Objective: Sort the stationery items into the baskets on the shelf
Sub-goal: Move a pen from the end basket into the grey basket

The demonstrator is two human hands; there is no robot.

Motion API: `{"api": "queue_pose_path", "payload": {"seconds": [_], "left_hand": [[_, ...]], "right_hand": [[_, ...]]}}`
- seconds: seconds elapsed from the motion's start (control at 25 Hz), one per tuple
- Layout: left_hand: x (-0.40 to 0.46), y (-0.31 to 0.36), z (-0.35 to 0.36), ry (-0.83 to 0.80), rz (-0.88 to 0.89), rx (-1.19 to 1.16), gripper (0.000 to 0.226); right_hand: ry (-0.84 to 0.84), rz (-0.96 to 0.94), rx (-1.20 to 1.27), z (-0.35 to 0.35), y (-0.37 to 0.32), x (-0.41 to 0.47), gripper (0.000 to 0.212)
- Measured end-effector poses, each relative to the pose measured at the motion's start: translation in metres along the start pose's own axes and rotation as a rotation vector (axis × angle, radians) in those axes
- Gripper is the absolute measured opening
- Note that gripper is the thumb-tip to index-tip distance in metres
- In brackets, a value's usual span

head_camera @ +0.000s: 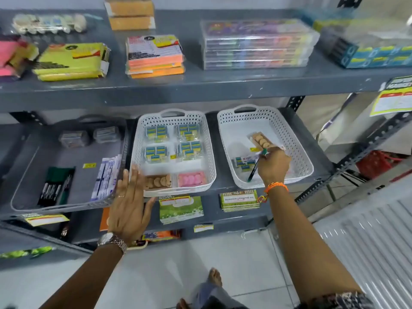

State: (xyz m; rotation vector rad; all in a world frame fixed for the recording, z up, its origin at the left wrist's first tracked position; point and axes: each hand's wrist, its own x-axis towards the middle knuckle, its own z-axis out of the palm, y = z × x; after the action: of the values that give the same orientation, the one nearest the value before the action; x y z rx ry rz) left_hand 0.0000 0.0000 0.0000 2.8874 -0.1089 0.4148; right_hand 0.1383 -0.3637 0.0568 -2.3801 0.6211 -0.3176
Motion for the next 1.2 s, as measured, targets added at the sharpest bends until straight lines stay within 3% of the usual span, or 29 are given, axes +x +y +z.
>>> {"api": "queue_pose_path", "payload": {"seconds": [0.12,0.32,0.52,0.6,0.76,0.96,1.2], "left_hand": [[0.0,-0.003,0.008,-0.051,-0.046,-0.038,0.075],[0.001,-0.005,0.024,-0.05,-0.111,-0.058,0.065],[0.0,-0.009,0.031,-0.037,-0.114,-0.057,0.063],[0.0,-0.011,0.03,-0.04,-0.089,-0.05,0.063],[0.0,-0.013,0.026,-0.058,-0.058,-0.008,0.065],[-0.003,-0.032,0.015,-0.063,0.003,0.06,0.066],[-0.036,-0.093,-0.006,-0.017,-0.085,0.136,0.069]], "right_hand": [[-0.115,0.14,-0.122,0.009,0.003,0.015,0.033],[-0.212,0.162,-0.133,0.019,0.008,0.029,0.032],[-0.27,0.331,0.129,0.019,0.027,0.028,0.033],[-0.195,0.331,0.252,0.014,0.013,0.035,0.027],[-0.216,0.317,0.515,0.003,-0.015,0.028,0.018],[-0.239,0.279,0.619,0.001,-0.055,0.018,0.019],[-0.513,0.157,0.802,0.042,-0.136,-0.03,0.013]]}}
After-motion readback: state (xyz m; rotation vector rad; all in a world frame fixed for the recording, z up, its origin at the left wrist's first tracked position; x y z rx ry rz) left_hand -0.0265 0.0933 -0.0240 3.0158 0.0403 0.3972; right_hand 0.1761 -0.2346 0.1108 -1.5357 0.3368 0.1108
